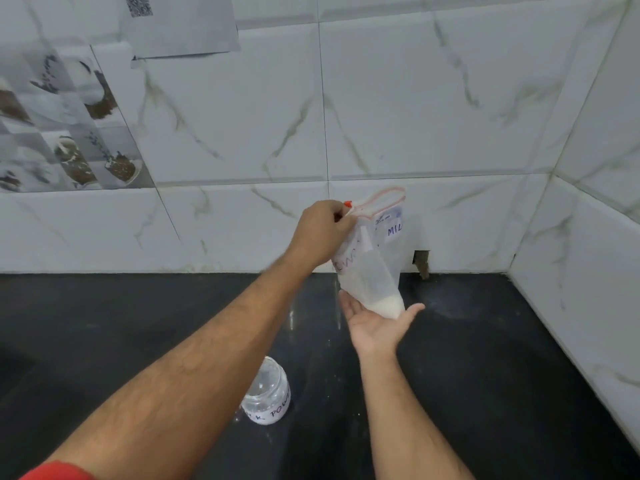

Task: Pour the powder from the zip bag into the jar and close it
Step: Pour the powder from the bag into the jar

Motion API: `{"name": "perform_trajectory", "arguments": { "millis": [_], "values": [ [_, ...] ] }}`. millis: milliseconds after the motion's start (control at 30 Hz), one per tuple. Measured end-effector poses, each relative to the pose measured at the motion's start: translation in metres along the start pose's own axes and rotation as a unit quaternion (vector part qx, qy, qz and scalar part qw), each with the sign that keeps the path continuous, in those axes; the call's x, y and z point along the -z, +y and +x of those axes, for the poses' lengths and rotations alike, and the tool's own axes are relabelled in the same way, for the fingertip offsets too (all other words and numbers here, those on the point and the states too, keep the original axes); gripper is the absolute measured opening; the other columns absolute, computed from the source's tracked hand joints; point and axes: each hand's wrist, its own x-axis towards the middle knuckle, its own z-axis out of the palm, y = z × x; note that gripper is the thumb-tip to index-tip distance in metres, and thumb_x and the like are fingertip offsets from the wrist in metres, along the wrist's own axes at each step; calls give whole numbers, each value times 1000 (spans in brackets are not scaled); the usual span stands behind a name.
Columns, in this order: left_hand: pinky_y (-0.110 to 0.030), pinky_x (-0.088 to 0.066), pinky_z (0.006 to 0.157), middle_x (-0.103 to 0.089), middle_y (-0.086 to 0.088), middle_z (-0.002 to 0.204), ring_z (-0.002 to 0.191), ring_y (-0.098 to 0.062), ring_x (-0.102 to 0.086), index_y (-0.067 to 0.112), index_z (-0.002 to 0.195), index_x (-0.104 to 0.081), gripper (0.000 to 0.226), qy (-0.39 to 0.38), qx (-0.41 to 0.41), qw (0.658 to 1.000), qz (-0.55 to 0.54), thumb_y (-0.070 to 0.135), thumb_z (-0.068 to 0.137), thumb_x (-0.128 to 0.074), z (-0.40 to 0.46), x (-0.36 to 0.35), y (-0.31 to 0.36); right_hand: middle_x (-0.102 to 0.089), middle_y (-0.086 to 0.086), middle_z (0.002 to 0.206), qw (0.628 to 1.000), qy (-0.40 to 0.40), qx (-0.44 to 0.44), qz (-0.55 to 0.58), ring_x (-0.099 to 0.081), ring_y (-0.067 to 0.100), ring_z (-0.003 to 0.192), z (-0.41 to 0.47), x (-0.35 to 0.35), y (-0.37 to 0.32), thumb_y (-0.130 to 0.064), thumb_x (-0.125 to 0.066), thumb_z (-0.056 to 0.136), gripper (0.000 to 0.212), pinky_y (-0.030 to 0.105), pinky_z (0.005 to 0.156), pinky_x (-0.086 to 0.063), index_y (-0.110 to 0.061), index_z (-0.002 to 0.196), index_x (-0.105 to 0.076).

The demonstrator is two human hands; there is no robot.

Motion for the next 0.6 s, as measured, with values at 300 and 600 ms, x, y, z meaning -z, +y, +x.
{"name": "perform_trajectory", "arguments": {
  "millis": [300, 600],
  "values": [
    [-32, -35, 65, -52, -9, 68, 66, -17, -43, -10, 80, -59, 34, -37, 81, 996, -16, 21, 88, -70, -50, 69, -100, -75, 16, 116, 982, -27, 69, -174, -72, 33, 105, 7, -26, -20, -39, -48, 99, 42, 43, 77, -61, -10, 121, -69],
    [-34, -53, 75, -70, -8, 84, 76, -16, -61, -3, 93, -71, 16, -45, 189, 962, -193, 8, 84, -76, -99, 74, -163, -77, 7, 112, 938, -30, 75, -337, -74, 24, 102, -8, -41, -6, -38, -58, 94, 35, 39, 82, -59, -15, 120, -68]
  ]
}}
